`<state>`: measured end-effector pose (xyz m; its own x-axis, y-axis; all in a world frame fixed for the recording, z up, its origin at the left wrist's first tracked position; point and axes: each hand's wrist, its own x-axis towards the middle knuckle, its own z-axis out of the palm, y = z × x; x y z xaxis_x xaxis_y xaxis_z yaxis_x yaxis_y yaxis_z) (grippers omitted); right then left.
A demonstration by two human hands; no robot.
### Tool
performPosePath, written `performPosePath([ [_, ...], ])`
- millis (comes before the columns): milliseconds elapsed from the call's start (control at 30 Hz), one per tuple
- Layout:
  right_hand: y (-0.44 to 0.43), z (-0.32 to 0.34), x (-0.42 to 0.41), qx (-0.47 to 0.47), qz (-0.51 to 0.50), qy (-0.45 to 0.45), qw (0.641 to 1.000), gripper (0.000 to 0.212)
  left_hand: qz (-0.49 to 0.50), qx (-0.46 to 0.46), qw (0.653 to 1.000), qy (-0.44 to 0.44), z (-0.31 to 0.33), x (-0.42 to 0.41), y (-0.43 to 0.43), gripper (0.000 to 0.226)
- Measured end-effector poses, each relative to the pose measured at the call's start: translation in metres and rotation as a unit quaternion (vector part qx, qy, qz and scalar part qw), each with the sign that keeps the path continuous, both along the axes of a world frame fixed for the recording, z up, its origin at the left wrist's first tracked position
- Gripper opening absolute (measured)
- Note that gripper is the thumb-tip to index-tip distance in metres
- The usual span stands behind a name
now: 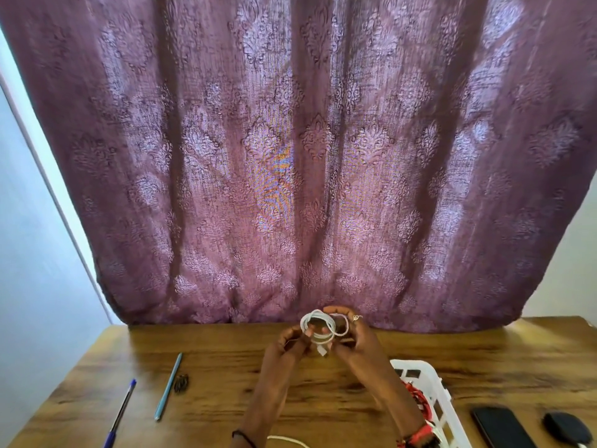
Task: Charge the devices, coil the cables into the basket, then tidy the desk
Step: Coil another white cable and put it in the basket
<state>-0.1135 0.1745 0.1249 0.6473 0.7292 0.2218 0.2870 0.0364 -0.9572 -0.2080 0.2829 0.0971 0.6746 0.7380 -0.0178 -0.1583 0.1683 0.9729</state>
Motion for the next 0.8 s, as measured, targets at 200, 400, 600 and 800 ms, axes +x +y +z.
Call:
performPosePath([
  [200,0.0,-0.001,0.0,-0.046,-0.033,-0.013,0.998,0.026,-0.008,0.054,0.998,0.027,-0.004,0.002,0.003,0.008],
  [400,0.002,-0.002,-0.005,-0.082,-0.013,-0.006,0.997,0.042,-0.016,0.087,0.996,0.026,-0.003,0.005,-0.001,0.014],
  [600,0.008,-0.005,0.002,-0.063,-0.154,0.01,0.986,0.043,-0.008,0.074,0.997,0.01,-0.006,0.005,-0.002,0.012],
  [800,0.006,-0.005,0.005,-0.095,-0.178,-0.02,0.979,0.023,-0.034,0.027,0.999,0.007,-0.012,0.012,-0.006,0.025],
])
